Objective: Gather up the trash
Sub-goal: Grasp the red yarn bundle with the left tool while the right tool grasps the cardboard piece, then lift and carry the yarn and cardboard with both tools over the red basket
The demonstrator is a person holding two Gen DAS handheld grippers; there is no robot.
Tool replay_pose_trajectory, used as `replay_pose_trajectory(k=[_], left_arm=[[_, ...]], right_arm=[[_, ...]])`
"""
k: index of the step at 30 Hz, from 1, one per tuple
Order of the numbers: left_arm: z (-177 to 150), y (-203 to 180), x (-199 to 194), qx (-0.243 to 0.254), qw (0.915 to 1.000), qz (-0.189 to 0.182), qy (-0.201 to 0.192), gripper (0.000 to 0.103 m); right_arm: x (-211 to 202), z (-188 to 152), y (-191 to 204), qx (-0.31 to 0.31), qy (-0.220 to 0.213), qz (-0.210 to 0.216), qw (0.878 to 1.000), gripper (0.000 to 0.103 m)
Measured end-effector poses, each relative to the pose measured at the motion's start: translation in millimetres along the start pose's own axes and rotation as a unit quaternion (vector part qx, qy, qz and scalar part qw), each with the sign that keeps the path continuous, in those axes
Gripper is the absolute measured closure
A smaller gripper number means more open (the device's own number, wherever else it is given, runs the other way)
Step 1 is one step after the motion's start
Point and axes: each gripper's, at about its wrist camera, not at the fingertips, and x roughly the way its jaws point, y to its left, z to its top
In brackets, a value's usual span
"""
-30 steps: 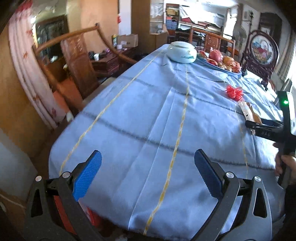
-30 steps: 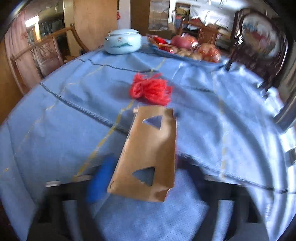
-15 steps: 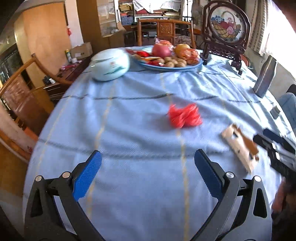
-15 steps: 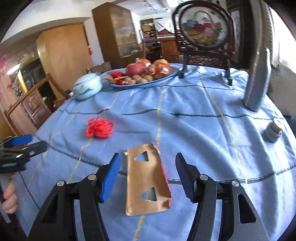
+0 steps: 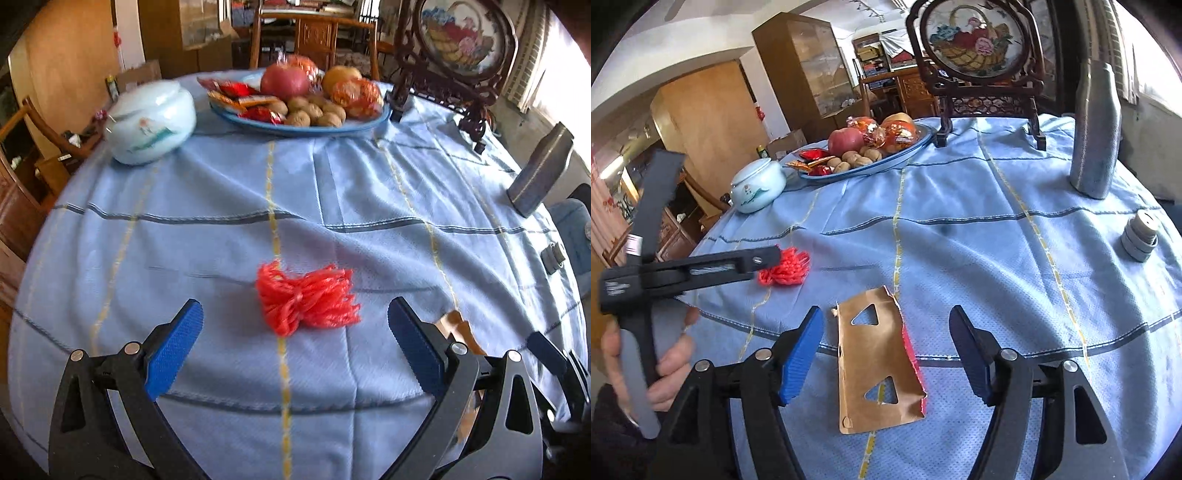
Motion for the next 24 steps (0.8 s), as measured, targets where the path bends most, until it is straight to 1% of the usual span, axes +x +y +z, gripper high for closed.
replay_pose_trajectory(k=[5,7,8,9,10,11,14,16,19,21,22,24], left_arm=[[2.9,0.9,24.4,-0.007,0.9995,-0.023,0.022,0.007],[3.0,4.2,31.2,-0.012,0.999,-0.034,0.024,0.01],[2.6,5.8,33.1,-0.012,0.9989,-0.039,0.025,0.019],[2.3,7.2,33.7,-0.01,0.9987,-0.043,0.026,0.034],[2.0,8.3,35.3,-0.006,0.9984,-0.048,0.03,0.042],[1.7,9.7,32.9,-0.004,0.9989,-0.04,0.023,0.048],[0.9,14.1,24.0,-0.007,0.9989,-0.042,0.02,0.05],[-5.3,18.0,9.0,-0.002,0.999,-0.041,0.016,0.05],[-25.0,25.8,-21.9,0.019,0.9996,-0.023,-0.002,0.05],[-39.8,34.4,-38.7,0.023,0.9996,-0.014,-0.009,0.05],[-49.6,41.3,-47.8,0.019,0.9997,-0.014,-0.011,0.05],[-68.1,54.0,-60.3,0.007,0.9996,-0.025,-0.011,0.05]], right_arm=[[0.9,2.8,-4.3,0.012,0.0,0.004,1.0,0.033],[1.8,2.9,-3.9,0.012,0.0,0.003,1.0,0.032],[2.3,3.6,-3.3,0.011,0.001,0.002,1.0,0.032],[2.8,3.6,-3.1,0.011,0.002,0.001,1.0,0.032],[3.7,3.7,-2.8,0.01,0.003,0.001,1.0,0.032],[4.3,4.0,-2.7,0.01,0.003,0.0,1.0,0.032],[6.6,4.6,-3.6,0.01,0.006,-0.002,1.0,0.032],[7.4,4.3,-5.1,0.013,0.009,0.0,1.0,0.032],[8.5,3.7,-6.2,0.02,0.015,0.011,1.0,0.032],[9.8,2.1,-5.3,0.019,0.019,0.014,1.0,0.03],[10.8,1.0,-4.4,0.017,0.022,0.015,0.999,0.029],[12.9,-1.9,-2.4,0.013,0.028,0.016,0.999,0.028]])
